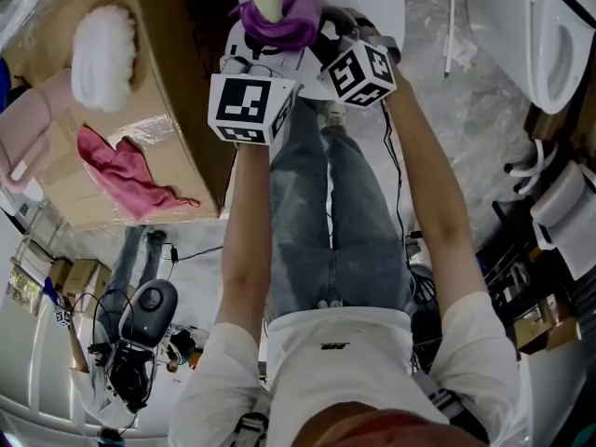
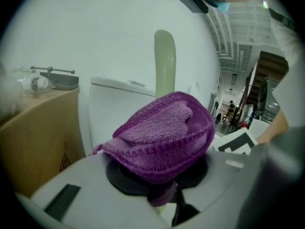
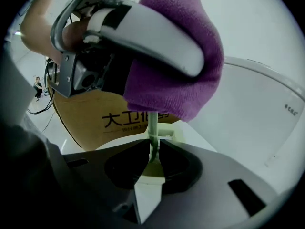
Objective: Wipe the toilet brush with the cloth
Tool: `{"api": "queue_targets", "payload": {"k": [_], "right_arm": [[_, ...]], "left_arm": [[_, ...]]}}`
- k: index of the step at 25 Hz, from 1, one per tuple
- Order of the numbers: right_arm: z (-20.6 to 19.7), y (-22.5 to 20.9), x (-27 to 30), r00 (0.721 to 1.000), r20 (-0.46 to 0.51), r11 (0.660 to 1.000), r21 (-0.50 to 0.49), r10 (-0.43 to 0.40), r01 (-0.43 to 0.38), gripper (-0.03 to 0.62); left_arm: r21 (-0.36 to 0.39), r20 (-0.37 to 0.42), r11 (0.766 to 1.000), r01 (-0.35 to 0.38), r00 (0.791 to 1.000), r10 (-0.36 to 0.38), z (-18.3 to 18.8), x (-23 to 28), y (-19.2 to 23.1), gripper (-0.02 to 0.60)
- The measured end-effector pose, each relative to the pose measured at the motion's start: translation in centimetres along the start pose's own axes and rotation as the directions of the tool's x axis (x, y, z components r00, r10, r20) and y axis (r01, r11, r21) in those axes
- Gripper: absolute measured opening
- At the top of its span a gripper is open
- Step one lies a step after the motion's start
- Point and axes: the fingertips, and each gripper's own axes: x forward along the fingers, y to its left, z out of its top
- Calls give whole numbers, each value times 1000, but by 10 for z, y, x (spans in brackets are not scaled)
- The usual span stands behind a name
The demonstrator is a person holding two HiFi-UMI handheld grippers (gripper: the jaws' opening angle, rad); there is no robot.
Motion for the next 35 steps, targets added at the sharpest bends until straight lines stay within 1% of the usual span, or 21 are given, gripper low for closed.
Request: {"api": "queue_targets", "payload": {"k": [9, 12, 16, 18, 24, 27, 31, 35], "right_arm": [[-1, 0, 0, 1000, 3, 1000, 0, -4, 4, 63], [-1, 0, 0, 1000, 1, 1000, 2, -3, 3, 63], [0, 1, 0, 1000, 0, 1000, -13, -2, 2, 61], [0, 1, 0, 1000, -1, 1000, -16, 1, -1, 61], [0, 0, -1, 1000, -4, 1000, -16, 4, -4, 61], [0, 0, 0, 1000, -7, 1000, -15, 4, -5, 61], [0, 0, -1, 1000, -8, 1000, -13, 8, -8, 61], [0, 0, -1, 1000, -9, 1000, -12, 12, -12, 61]], "left_arm": [[32, -97, 999, 8, 995, -5, -54, 22, 7, 110], [22, -102, 1000, 2, 995, 0, -57, 24, 9, 110], [33, -137, 999, 2, 991, 3, -55, 21, 8, 114], [33, -132, 999, 6, 991, -1, -46, 15, 6, 117], [41, -54, 999, 21, 998, -18, 1, -4, -1, 117], [47, -28, 998, 32, 999, -30, 23, -10, -3, 118], [36, 12, 998, 43, 999, -43, 51, -17, -7, 120], [51, 53, 998, 43, 998, -46, 78, -23, -9, 129]]}}
